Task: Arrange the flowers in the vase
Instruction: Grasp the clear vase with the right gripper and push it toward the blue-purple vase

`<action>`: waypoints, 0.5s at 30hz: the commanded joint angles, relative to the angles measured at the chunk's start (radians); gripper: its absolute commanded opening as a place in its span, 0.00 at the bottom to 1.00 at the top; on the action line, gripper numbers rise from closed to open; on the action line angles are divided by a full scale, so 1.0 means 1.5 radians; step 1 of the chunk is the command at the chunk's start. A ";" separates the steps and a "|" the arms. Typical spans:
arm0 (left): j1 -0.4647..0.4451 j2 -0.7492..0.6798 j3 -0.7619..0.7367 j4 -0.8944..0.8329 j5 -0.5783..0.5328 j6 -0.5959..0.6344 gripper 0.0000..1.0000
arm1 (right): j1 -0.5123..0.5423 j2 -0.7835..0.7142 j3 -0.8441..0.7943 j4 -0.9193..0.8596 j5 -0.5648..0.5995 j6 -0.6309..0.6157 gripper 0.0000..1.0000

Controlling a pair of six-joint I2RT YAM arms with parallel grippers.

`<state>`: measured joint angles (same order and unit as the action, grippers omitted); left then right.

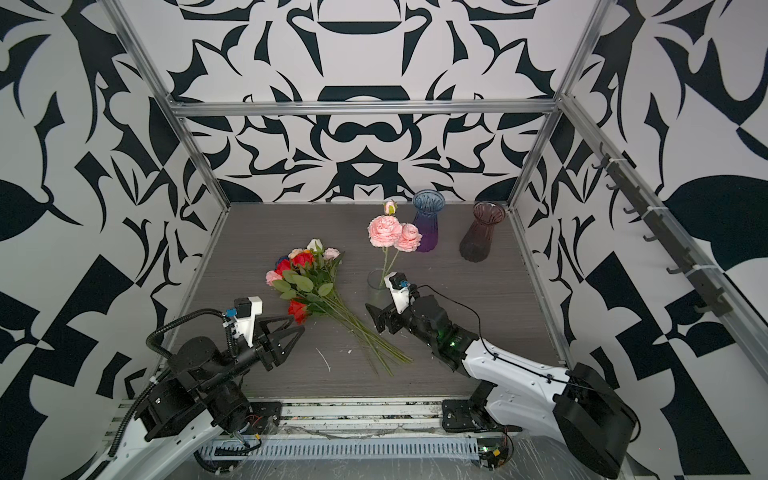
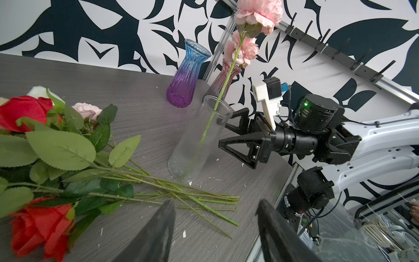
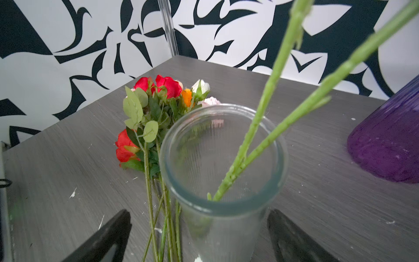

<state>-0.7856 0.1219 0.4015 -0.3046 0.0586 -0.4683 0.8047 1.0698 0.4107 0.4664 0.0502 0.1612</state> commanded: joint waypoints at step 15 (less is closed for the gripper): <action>0.001 -0.008 0.032 -0.016 -0.010 -0.004 0.62 | -0.006 0.132 0.077 0.148 0.084 -0.046 0.68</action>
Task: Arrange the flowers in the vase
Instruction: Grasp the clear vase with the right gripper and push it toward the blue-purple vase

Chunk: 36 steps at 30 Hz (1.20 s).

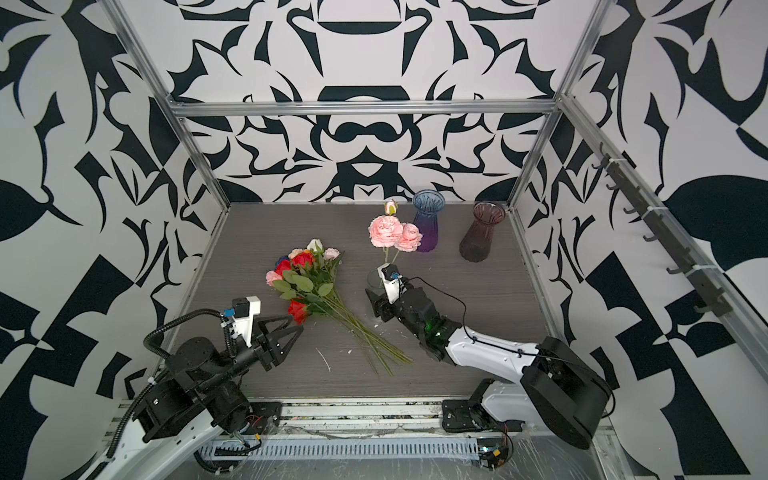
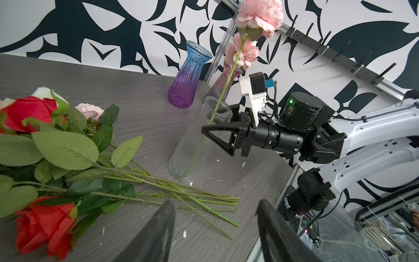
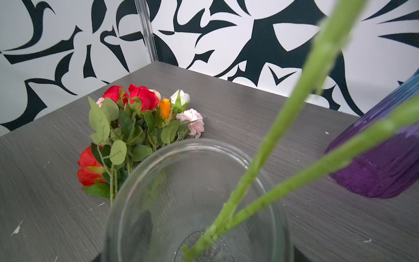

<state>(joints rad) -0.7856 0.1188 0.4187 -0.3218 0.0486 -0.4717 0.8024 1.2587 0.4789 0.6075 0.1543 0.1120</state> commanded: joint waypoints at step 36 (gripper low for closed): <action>0.001 0.127 -0.034 0.109 -0.016 -0.002 0.66 | -0.126 0.165 0.188 0.023 -0.106 -0.105 0.98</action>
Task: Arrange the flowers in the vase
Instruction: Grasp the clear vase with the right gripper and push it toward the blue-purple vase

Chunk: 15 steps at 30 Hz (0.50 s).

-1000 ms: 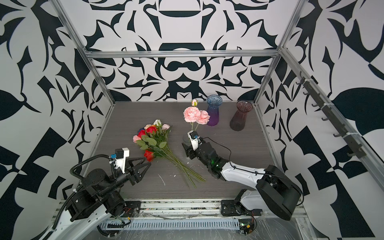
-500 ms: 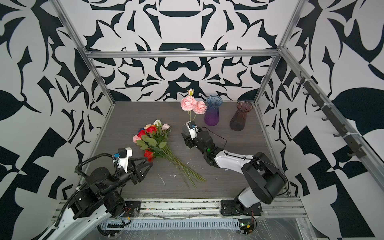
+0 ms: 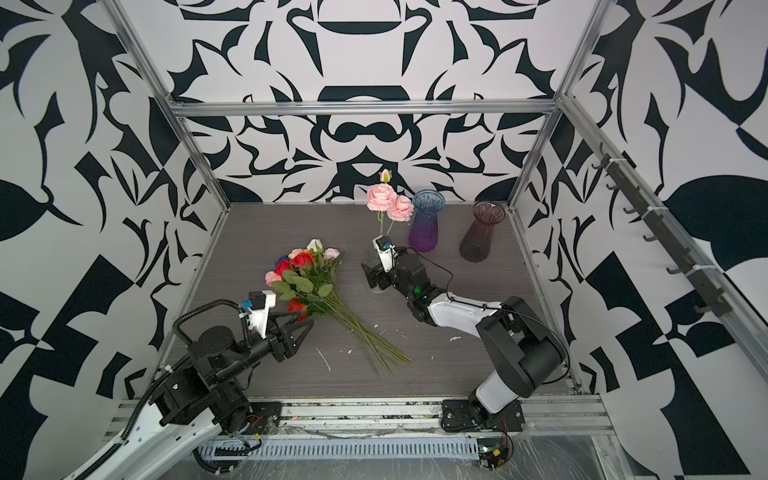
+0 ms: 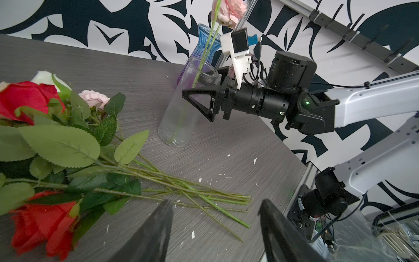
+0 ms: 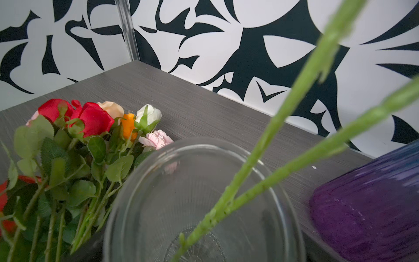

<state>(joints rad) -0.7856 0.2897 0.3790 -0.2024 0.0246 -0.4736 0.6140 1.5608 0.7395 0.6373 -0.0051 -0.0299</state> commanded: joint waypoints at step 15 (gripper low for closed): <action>0.001 -0.016 -0.017 -0.024 -0.098 -0.057 0.63 | -0.001 -0.362 -0.150 -0.203 -0.024 0.042 0.94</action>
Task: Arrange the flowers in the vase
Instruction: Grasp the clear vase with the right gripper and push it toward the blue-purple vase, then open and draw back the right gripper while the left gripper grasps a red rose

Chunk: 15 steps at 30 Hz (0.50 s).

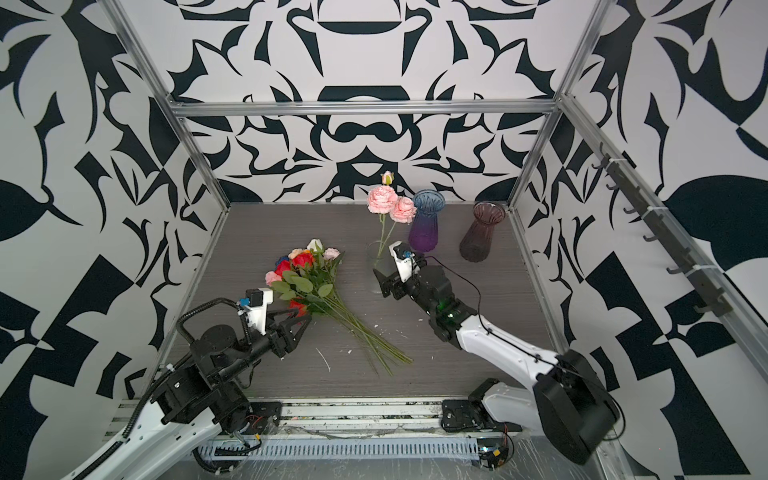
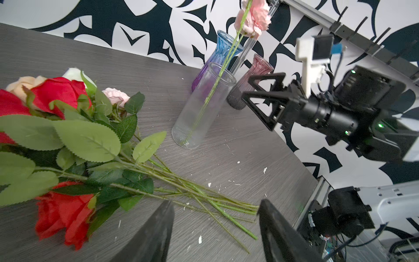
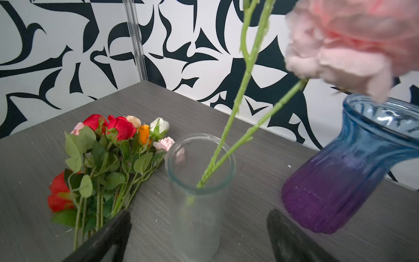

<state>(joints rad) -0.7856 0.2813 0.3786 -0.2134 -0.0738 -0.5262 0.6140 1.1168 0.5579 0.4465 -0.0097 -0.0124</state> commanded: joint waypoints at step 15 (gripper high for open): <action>0.001 0.165 0.044 0.002 0.001 -0.004 0.67 | 0.070 -0.100 0.057 -0.387 -0.165 0.185 0.70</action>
<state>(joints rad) -0.7856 0.4721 0.3843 -0.2279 -0.1139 -0.5495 0.6968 0.8963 0.5667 -0.0677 -0.2073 0.2050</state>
